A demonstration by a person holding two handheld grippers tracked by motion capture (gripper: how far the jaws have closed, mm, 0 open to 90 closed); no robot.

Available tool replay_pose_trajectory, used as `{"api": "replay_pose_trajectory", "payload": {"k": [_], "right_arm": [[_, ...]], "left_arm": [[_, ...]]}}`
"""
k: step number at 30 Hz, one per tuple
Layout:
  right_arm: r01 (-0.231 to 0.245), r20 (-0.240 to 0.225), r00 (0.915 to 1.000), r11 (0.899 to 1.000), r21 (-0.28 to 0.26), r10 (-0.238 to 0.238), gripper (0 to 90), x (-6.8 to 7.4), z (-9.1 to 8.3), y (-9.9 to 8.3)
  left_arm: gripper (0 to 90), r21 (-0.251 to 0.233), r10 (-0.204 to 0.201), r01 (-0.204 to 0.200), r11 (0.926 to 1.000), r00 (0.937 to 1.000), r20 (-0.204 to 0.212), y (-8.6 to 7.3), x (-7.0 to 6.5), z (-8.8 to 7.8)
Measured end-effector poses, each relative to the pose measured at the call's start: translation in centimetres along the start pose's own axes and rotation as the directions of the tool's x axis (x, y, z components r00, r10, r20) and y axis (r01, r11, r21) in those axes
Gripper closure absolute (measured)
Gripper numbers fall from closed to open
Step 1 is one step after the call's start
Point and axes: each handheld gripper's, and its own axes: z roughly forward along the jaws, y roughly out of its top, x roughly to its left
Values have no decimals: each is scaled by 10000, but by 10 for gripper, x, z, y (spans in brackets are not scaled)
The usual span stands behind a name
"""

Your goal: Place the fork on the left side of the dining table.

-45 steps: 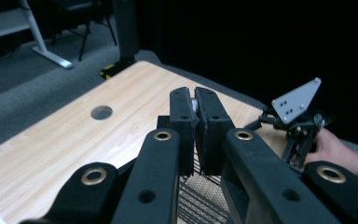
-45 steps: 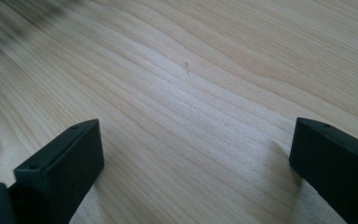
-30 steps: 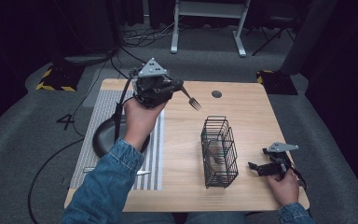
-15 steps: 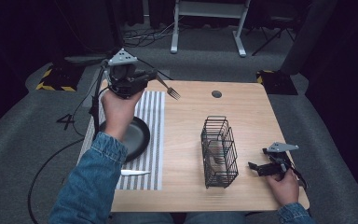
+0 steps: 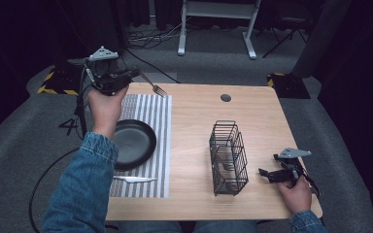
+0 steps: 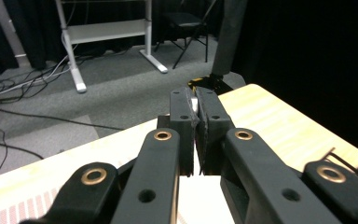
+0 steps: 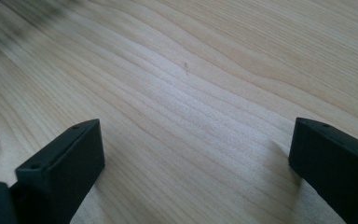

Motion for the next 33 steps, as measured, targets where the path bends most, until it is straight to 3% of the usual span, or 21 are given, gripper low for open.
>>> {"api": "replay_pose_trajectory", "payload": {"k": [4,12,18,24,33], "right_arm": [[-4,6,10000,10000,1,4,34,0,0,0],[-8,9,10000,10000,0,8,35,0,0,0],[-11,9,10000,10000,2,11,35,0,0,0],[-8,10,10000,10000,1,8,34,0,0,0],[-11,8,10000,10000,-1,11,35,0,0,0]], "left_arm": [[866,-92,-649,648,9979,9979,-49,-3,20,0],[866,42,-1220,1227,9924,9894,-793,-12,52,9],[866,157,-1475,1500,9886,9834,-1053,-18,67,16],[866,189,-2201,2225,9748,9716,-871,-28,81,29],[866,563,-2581,2643,9628,9611,-981,-45,87,50]]}}
